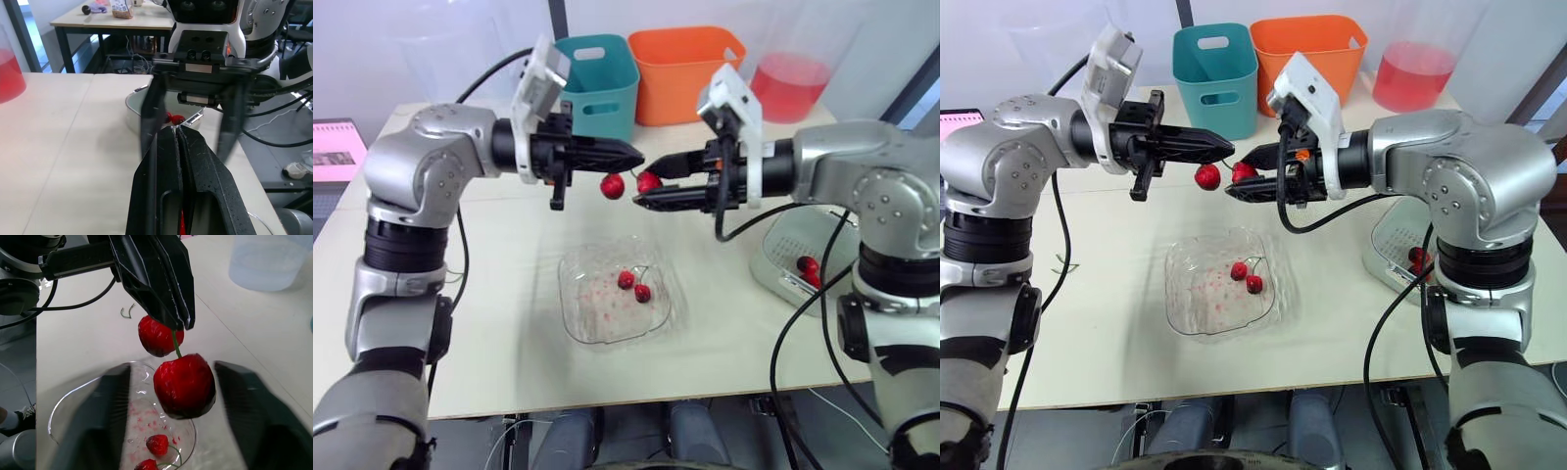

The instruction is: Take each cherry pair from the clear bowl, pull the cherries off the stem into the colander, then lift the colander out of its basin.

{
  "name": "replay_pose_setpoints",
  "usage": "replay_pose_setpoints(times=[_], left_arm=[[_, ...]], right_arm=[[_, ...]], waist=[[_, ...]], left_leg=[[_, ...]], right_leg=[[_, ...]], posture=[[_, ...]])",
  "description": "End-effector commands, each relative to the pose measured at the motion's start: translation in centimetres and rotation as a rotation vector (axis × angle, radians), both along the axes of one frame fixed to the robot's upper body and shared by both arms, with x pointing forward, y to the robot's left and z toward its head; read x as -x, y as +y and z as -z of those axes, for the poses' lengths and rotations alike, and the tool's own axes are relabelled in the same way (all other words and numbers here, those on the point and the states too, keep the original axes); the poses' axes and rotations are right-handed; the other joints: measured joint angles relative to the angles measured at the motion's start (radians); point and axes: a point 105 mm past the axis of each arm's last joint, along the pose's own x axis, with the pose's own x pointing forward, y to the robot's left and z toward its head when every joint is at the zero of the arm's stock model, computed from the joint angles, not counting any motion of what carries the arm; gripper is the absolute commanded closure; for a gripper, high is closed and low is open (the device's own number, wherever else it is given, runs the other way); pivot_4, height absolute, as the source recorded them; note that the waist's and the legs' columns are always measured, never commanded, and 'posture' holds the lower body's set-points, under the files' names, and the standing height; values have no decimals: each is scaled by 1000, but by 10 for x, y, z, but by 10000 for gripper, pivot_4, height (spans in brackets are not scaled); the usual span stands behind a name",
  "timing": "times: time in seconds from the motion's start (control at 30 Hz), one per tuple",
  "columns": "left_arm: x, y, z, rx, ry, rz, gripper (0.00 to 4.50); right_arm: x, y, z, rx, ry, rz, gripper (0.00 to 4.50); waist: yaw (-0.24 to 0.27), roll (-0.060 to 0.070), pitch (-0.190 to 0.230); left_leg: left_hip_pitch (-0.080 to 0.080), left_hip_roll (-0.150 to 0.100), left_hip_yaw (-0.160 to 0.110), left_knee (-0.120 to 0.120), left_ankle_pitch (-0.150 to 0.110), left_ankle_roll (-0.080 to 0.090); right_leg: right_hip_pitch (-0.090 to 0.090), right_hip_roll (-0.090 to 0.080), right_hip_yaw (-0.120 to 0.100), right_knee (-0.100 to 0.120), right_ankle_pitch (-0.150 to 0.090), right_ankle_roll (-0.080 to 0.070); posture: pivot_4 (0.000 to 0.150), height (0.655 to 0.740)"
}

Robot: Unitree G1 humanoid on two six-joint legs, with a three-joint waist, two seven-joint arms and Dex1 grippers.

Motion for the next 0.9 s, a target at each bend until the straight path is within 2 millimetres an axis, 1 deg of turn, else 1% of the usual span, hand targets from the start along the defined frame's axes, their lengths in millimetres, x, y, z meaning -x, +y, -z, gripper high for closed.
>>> replay_pose_setpoints(times=[0.03,0.07,0.13,0.3,0.57,0.9], left_arm=[[6,0,-10,23,-37,8,45000],[6,0,-11,24,-37,8,45000],[5,0,-11,25,-36,7,45000],[2,2,-16,43,-45,-8,45000],[0,7,-34,122,-34,-22,45000],[1,9,-35,141,-20,-35,45000]], right_arm=[[3,1,-5,-10,-38,-17,38997],[3,2,-4,-7,-39,-21,40963],[4,2,-3,-2,-43,-23,42060],[4,0,-2,11,-55,-22,42060],[4,-13,12,80,-60,-2,42060],[3,-30,20,111,-50,52,42060]], waist=[[0,0,0],[0,0,0],[-1,0,0],[-1,0,0],[2,0,0],[1,-1,0]], left_leg=[[0,0,0,0,0,0],[0,0,0,0,0,0],[0,0,0,0,0,0],[0,0,0,0,0,0],[0,0,0,0,0,0],[0,0,0,0,0,0]], right_leg=[[0,0,0,0,0,0],[0,0,0,0,0,0],[0,0,0,0,0,0],[0,0,0,0,0,0],[0,0,0,0,0,0],[0,0,0,0,0,0]], posture=[[1500,7400],[1500,7400],[1500,7400],[1500,7400],[1500,7400],[1500,7400]])
